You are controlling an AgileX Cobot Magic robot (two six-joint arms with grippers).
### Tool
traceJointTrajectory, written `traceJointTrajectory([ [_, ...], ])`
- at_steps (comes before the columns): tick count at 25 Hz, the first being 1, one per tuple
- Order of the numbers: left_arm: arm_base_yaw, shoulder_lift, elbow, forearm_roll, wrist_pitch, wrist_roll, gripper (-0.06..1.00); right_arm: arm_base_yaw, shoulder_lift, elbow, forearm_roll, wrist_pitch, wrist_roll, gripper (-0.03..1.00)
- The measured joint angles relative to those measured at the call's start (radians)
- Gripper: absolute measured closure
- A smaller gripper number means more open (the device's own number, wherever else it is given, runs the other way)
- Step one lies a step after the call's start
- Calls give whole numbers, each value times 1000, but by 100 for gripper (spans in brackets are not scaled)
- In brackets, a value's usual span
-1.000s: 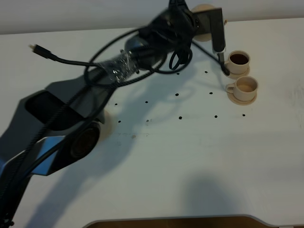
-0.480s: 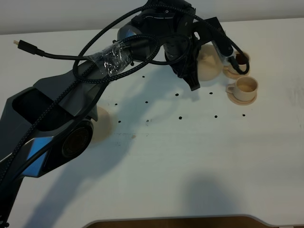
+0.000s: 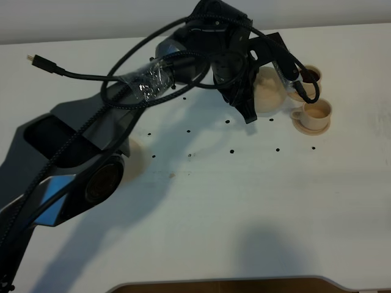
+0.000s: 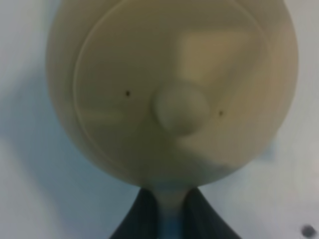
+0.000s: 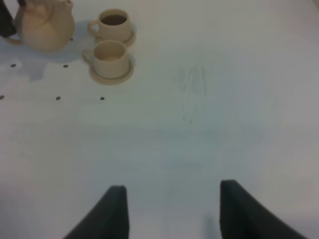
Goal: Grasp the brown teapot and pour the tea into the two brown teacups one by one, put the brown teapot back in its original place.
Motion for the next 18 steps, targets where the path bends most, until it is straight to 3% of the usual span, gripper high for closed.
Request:
traceJointTrajectory([
  [8, 4, -76, 0, -27, 146, 46, 82, 0, 0, 0, 1, 0, 0, 55],
  [18, 20, -131, 0, -57, 149, 35, 82, 0, 0, 0, 1, 0, 0, 55],
])
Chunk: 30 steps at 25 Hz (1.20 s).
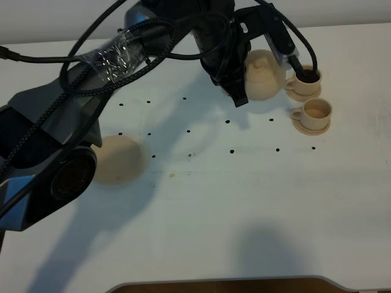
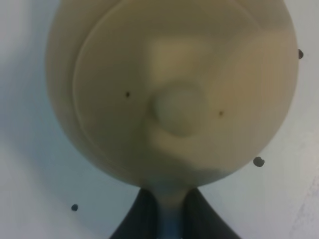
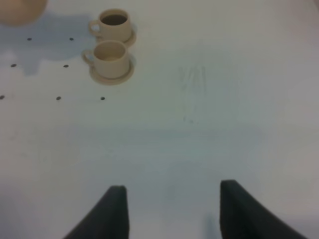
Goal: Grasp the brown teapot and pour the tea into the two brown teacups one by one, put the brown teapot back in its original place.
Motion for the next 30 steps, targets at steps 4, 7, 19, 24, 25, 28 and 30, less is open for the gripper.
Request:
traceJointTrajectory([
  [4, 0, -23, 64, -1, -1, -5, 82, 0, 0, 0, 0, 0, 0, 55],
  [7, 1, -36, 150, 10, -1, -7, 82, 0, 0, 0, 0, 0, 0, 55],
  [19, 6, -16, 251, 37, -336, 162, 82, 0, 0, 0, 1, 0, 0, 55],
  [24, -19, 40, 251, 114, -445, 298, 82, 0, 0, 0, 1, 0, 0, 55],
  [25, -26, 46, 251, 134, -455, 316, 82, 0, 0, 0, 1, 0, 0, 55],
  [28, -42, 56, 251, 204, -502, 339, 82, 0, 0, 0, 1, 0, 0, 55],
  [30, -50, 56, 251, 240, -530, 345, 82, 0, 0, 0, 1, 0, 0, 55],
])
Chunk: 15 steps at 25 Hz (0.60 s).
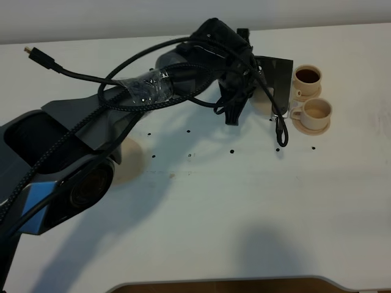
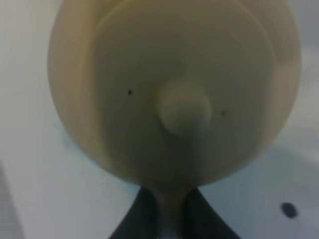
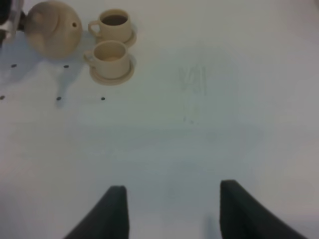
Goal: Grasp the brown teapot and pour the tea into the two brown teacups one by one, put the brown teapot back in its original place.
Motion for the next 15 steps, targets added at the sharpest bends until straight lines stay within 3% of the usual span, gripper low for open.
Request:
traceJointTrajectory([
  [15, -34, 0, 0, 37, -106, 76, 82, 0, 0, 0, 0, 0, 0, 55],
])
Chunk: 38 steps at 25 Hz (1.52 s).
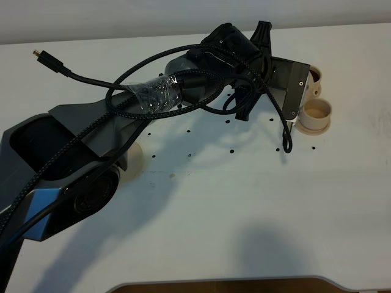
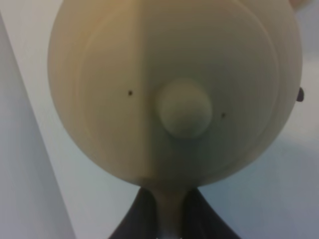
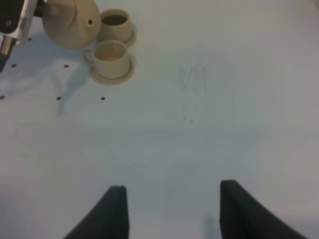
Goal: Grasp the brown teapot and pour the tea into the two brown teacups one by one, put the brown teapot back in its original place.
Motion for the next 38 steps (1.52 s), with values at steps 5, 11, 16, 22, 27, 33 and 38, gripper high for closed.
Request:
traceJointTrajectory([
  [5, 0, 0, 0, 40, -7, 34, 82, 0, 0, 0, 0, 0, 0, 55],
  [11, 0, 2, 0, 179, -12, 8, 82, 0, 0, 0, 0, 0, 0, 55],
  [16, 0, 32, 0, 274, -36, -12, 82, 0, 0, 0, 0, 0, 0, 55],
  [22, -7, 56, 0, 345, -65, -24, 82, 0, 0, 0, 0, 0, 0, 55],
  [27, -22, 59, 0, 396, -84, -69, 82, 0, 0, 0, 0, 0, 1, 55],
  [33, -39, 59, 0, 422, -90, -94, 82, 0, 0, 0, 0, 0, 0, 55],
  [38, -64, 59, 0, 534, -89, -171, 82, 0, 0, 0, 0, 0, 0, 55],
])
